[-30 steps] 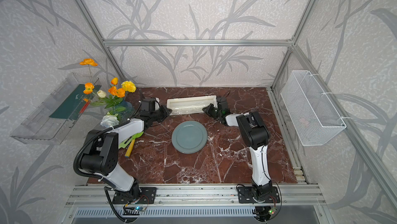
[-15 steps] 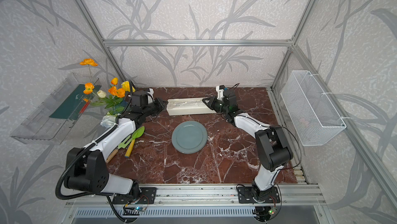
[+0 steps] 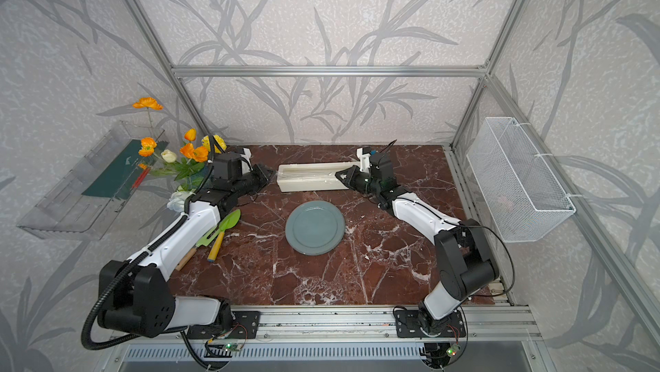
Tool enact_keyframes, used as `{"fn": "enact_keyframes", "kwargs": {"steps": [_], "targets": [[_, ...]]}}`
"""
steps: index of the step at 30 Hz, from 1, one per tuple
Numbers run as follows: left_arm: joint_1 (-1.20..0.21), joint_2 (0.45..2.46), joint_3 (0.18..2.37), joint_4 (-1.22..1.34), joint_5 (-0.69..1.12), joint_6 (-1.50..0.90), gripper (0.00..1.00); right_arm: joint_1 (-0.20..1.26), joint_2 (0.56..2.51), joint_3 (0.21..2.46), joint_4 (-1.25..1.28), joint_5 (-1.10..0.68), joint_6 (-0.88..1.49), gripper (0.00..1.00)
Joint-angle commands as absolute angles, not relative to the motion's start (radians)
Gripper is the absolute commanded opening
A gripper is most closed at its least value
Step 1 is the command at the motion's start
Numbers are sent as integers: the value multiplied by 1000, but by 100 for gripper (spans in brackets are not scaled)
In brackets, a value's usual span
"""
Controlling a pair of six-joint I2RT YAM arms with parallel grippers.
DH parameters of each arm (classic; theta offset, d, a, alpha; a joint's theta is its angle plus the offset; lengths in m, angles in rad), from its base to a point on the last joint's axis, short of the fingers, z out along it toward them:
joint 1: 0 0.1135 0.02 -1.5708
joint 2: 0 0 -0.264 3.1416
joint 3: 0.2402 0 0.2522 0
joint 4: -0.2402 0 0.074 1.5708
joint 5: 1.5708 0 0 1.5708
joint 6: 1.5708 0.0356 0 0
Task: Wrap the plate with plastic wrap
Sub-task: Pull the plastic wrap from the plastic wrap cutting box.
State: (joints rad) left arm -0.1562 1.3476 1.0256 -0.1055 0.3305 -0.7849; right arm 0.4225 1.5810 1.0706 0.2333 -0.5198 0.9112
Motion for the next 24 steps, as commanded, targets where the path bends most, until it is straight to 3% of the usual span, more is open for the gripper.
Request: {"fn": "enact_keyframes", "kwargs": {"steps": [1,24], "targets": [[-155,1288,1015,-122,304,-773,0,420,1483,1067,147,-490,845,0],[-166,953,632,-254,354,-783,0,562,1379,700,111,-505,806,0]]}}
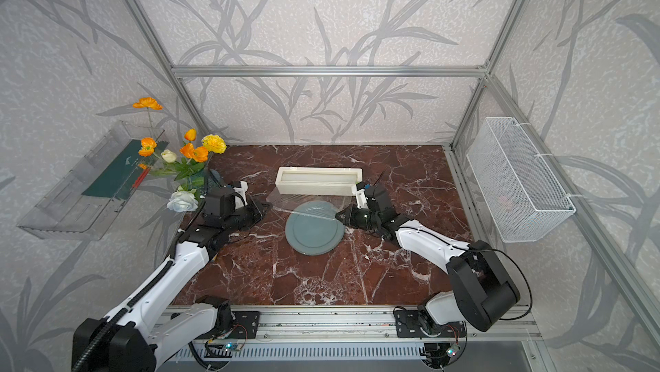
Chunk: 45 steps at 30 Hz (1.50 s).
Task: Wrap the plate with plastic wrap
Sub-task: Pull the plastic wrap from the plastic wrap cutting box.
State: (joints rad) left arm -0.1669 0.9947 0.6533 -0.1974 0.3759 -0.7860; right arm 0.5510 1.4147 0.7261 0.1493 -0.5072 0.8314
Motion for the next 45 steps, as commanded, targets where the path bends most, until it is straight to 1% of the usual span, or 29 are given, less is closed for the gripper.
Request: {"fn": "enact_keyframes", "kwargs": {"steps": [1,11,18,28,41,45], "targets": [[-167,940,623,-269,353,-782,0,570,1375,689,116,-506,810,0],[-179,852,569,-385,359,-768,0,613,1371,653,48,-511,776,0],[-187,822,472,-398,373,-775,0,631,1394,591,73,-518,796,0],[-189,780,389,-416,380,-782,0,642,1428,548,54,-522,778,0],[-200,846,352,-395,384,-791,0,663,1503,529,79,-524,769,0],[-201,841,326,-399,376,-800,0,665,1522,523,88,-540,769,0]]}}
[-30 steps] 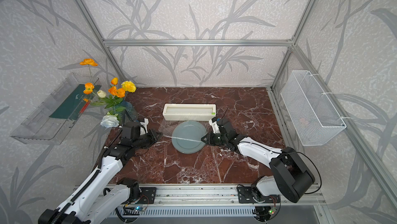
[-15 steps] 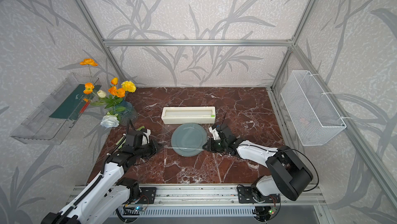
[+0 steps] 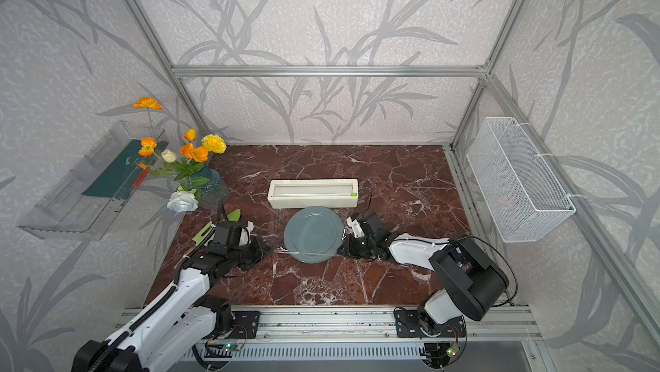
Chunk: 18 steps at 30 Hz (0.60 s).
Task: Wrap the plate with plastic wrap
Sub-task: Pull the plastic wrap from the plastic wrap cutting box.
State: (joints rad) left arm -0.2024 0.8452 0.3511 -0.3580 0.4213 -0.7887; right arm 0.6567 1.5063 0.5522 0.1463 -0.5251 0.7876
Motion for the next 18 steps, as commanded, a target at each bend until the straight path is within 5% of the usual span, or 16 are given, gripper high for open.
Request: {"fn": "enact_keyframes", "kwargs": {"steps": [1,9,18], "targets": [[-201,837,321,-401,375,-804,0,666,1522,522,89,-541,769,0],[-201,795,363,-405,377,-843,0,672,1464,524,45,-552,772,0],[-201,868,639,-431,289,-839,0,632,1306,805,-190,-408,696,0]]}}
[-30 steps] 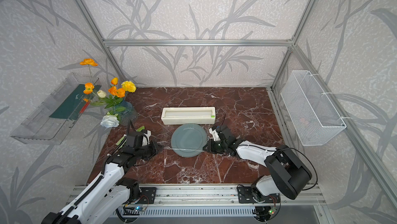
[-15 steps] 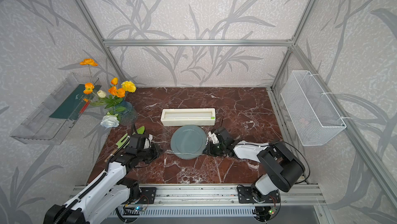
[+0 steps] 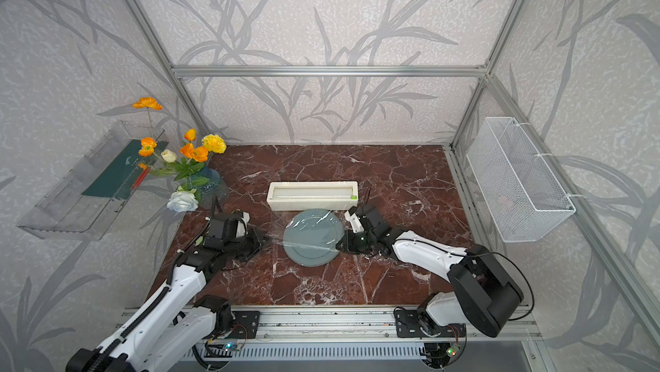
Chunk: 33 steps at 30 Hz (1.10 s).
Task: Wrap the plate with plastic wrap
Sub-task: Pull the plastic wrap from the plastic wrap cutting box.
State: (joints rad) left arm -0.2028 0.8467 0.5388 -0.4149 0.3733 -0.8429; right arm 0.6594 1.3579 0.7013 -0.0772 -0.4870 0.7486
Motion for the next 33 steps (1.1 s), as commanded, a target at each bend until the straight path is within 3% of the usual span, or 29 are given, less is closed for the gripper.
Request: {"fn": "enact_keyframes", "kwargs": {"steps": [1,6,14,33], "targets": [[-201,882,674,-435,273,-831,0,619,1301,837,-193,-401,690,0],[-199,965,876,-448,177,-783,0,563,1339,1030,-244,-415,644,0],[-198,1121,1107,-471,168,-720,0,530,1382,1180,-264,-428,622,0],[-179,1160,1259,-513,169,-685,0,508,1378,1284,-298,-436,607,0]]}}
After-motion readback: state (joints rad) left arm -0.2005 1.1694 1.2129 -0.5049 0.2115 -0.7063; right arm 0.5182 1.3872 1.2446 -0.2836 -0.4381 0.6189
